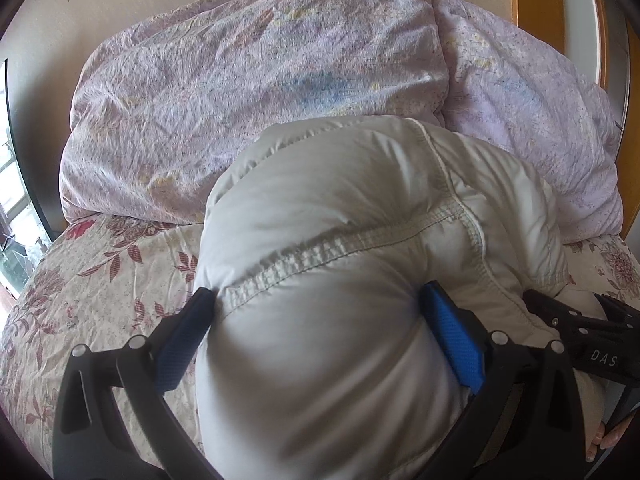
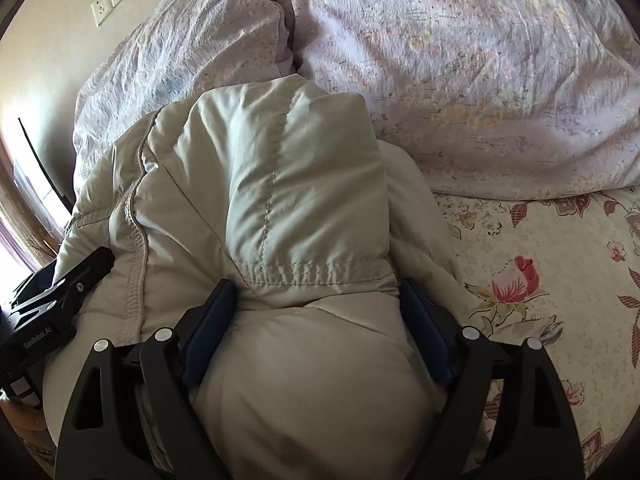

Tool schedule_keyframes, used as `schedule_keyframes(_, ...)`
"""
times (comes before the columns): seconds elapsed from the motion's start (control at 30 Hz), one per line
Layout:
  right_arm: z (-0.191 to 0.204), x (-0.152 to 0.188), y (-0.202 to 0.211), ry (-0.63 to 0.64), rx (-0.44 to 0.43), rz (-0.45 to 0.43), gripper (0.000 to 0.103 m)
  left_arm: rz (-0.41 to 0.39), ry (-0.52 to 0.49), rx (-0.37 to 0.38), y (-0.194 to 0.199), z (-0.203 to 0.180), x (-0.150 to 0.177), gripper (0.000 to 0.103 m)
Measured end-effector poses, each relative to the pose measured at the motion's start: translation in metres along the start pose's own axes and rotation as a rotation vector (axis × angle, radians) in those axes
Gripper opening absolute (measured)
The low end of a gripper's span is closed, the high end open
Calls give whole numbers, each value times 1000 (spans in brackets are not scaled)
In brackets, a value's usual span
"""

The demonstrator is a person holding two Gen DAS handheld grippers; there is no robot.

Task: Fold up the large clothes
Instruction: 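Carry the held jacket bundle toward the pillows with both grippers, then lower the jacket bundle onto the bedspread and open both grippers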

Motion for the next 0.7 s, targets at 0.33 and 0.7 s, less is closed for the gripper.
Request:
schedule_keyframes(0.33, 10, 0, 36, 12, 5, -95, 79, -6, 8, 18, 1, 1, 0, 101)
schedule_keyframes(0.7, 2, 10, 3, 11, 56, -1, 85, -7, 10, 16, 0, 2, 0, 101)
Point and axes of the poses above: each gripper's, at about its wrist camera, not at the fingertips, and y roughly against the way its jaws point, z to its left, x to its underside, the point moved 8 cm from there along -y, roughly the way its jaws point, and after that the axes turned 5 degrees about z, right-handed, at the moved point
